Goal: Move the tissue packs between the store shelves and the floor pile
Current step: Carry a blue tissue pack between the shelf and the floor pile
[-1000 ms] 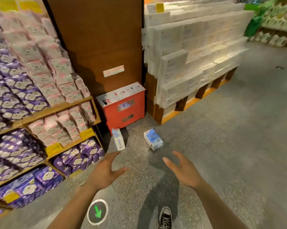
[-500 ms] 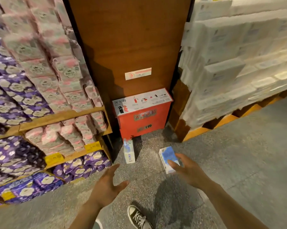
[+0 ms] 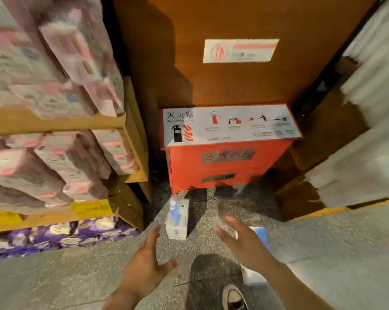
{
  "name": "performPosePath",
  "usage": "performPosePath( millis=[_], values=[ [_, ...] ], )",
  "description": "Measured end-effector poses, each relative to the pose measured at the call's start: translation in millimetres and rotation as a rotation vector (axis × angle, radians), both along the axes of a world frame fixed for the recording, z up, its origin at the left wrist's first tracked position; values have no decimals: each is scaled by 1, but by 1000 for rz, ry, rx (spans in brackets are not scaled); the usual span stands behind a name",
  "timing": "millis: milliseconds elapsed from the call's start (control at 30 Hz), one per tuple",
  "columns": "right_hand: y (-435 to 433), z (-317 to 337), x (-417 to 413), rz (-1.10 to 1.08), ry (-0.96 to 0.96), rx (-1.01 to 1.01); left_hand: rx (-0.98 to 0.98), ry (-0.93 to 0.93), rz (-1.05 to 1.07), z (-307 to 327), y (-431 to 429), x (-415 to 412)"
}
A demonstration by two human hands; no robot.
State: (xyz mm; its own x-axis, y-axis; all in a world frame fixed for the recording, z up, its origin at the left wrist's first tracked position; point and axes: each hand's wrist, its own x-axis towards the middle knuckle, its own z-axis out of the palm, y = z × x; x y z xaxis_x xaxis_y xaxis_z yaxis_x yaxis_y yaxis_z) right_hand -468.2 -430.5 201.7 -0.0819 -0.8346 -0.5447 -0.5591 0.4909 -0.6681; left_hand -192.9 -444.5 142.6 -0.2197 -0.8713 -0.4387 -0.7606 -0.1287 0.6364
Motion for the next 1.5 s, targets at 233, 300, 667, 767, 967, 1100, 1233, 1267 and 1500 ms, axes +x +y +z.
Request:
performPosePath(
  millis=[233,300,667,767,967,1100,1233,1267,1500],
  values=[
    [-112,-220,4,111,-31,-41,-121,88,260,-214,-53,-51],
    [-137,-279,9,86,-24,-71,-145,105,352,-265,-61,-64],
    [-202,-419,36,114,-213,-52,-280,209,546,-375,-76,-91],
    [-198,-402,34,115,-219,-72,-308,301,555,-353,-78,-83],
    [-182,-272,15,116,-336,-183,-286,393,507,-213,-75,-67],
    [-168,-130,-3,194,-421,-219,-278,390,429,-67,-67,-55],
    [-158,40,-14,308,-484,-220,-290,411,340,107,-59,-46],
    [-155,83,-15,330,-520,-217,-298,418,329,151,-57,-45],
    [-128,353,2,402,-701,-328,-395,475,293,429,-32,-26]
  ],
)
